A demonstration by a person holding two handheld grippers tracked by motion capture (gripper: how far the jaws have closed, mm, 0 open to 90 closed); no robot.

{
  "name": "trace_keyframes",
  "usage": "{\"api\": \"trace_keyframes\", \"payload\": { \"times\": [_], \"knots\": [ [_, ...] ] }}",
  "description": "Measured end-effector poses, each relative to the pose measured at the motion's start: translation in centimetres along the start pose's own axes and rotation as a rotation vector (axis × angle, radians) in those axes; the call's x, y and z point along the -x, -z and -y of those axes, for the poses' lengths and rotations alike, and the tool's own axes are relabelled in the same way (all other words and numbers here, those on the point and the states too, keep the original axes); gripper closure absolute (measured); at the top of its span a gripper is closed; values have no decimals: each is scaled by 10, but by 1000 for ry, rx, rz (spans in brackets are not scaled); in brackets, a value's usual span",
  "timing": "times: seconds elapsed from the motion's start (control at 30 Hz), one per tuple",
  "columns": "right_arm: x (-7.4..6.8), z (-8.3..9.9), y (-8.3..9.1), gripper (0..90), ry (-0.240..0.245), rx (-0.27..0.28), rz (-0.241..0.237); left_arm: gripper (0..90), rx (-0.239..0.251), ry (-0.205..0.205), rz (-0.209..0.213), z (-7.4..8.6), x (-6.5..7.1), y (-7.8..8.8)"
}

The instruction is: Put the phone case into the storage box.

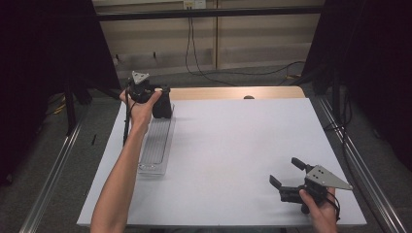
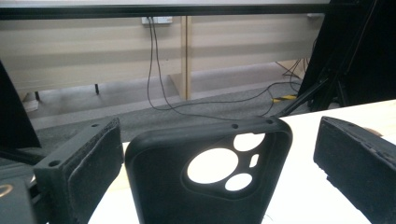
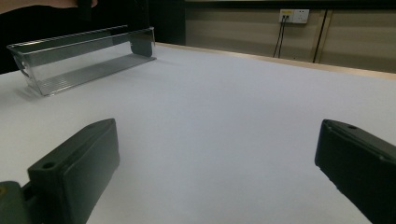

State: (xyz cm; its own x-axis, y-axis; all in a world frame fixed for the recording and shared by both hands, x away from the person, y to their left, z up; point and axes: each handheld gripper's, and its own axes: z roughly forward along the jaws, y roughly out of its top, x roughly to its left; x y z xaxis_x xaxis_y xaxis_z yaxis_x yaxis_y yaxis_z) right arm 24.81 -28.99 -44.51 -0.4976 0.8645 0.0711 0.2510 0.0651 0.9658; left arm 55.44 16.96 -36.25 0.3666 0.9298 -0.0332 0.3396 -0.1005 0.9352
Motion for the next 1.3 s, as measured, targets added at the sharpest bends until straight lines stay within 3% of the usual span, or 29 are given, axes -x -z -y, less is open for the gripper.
{"api": "trace_keyframes", "payload": {
  "times": [0.07, 0.27, 0.5, 0.83, 1.1, 1.3],
  "knots": [
    [0, 0, 0, 0, -3, 0, 1, 19, 28, 23, 4, -1, -1, 1],
    [0, 0, 0, 0, 0, -1, 0, 18, 86, 5, 11, -8, -1, 8],
    [-1, 0, 0, 0, 0, -1, -3, 19, 87, 0, 29, -10, -3, 13],
    [-1, 0, 0, 0, 5, 2, 1, 19, 139, -11, 50, -21, -3, 30],
    [-1, -1, 0, 0, 9, 7, 5, 18, 120, -16, 97, -22, -7, 37],
    [-1, -1, 1, 0, 11, 7, 7, 19, 150, -13, 122, -21, -9, 46]
  ]
}}
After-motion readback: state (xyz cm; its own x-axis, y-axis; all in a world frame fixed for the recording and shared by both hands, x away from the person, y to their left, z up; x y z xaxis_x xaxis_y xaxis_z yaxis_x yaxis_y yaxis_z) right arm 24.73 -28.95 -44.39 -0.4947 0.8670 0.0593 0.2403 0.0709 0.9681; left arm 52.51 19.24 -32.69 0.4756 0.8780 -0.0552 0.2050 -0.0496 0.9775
